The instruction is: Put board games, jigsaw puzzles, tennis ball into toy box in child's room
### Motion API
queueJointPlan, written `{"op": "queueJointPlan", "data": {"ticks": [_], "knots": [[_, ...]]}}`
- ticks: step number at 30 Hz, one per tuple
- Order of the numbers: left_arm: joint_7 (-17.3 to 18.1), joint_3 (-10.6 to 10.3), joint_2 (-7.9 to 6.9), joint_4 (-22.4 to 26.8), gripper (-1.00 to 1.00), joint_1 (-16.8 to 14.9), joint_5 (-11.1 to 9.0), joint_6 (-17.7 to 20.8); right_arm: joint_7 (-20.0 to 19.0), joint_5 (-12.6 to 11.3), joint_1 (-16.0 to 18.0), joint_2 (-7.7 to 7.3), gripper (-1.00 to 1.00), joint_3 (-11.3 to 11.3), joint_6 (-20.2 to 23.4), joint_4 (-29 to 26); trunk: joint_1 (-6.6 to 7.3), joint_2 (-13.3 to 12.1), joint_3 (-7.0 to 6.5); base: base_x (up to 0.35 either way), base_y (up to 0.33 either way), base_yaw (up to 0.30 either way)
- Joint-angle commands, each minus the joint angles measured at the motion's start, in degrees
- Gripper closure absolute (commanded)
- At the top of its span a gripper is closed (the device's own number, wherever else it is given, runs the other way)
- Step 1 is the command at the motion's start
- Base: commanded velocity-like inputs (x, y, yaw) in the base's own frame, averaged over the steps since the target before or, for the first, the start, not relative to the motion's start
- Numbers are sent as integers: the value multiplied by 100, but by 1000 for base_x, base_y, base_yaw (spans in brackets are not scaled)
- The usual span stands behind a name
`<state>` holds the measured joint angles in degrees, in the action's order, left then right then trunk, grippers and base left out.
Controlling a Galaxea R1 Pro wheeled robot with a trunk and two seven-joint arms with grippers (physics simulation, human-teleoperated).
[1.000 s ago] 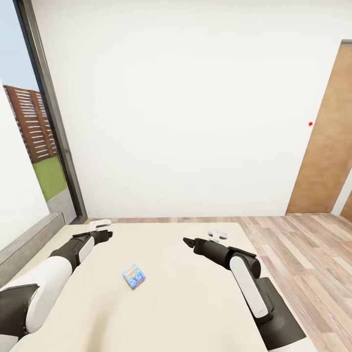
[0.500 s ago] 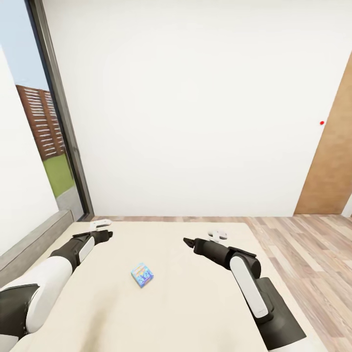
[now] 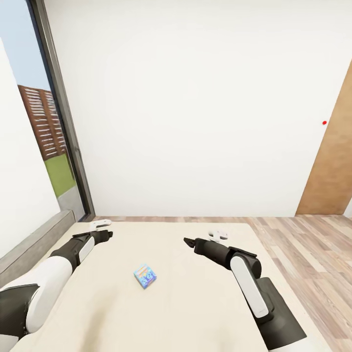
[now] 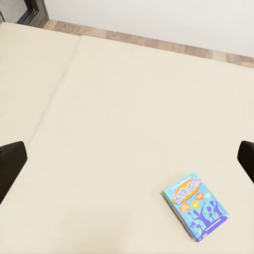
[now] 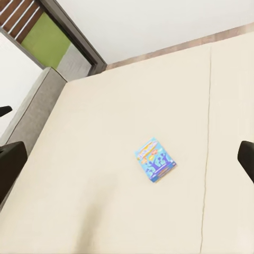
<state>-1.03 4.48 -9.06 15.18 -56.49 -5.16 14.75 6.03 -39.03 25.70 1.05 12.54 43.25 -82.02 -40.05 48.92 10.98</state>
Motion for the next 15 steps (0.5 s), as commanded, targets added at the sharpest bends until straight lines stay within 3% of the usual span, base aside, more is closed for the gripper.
{"op": "queueJointPlan", "data": {"ticks": [1,11,15], "knots": [[-11,18,1,11,-100,-2,-55,37,59,-61,5,1,-100,3,17,-7,-1,7,9,5,12,0],[-11,16,3,11,-100,-1,-55,37,58,-61,5,0,-100,2,17,-14,-1,7,18,55,38,0],[-11,14,111,11,-100,5,-55,37,57,-61,5,0,-100,-7,17,-15,-1,7,19,37,21,0]]}}
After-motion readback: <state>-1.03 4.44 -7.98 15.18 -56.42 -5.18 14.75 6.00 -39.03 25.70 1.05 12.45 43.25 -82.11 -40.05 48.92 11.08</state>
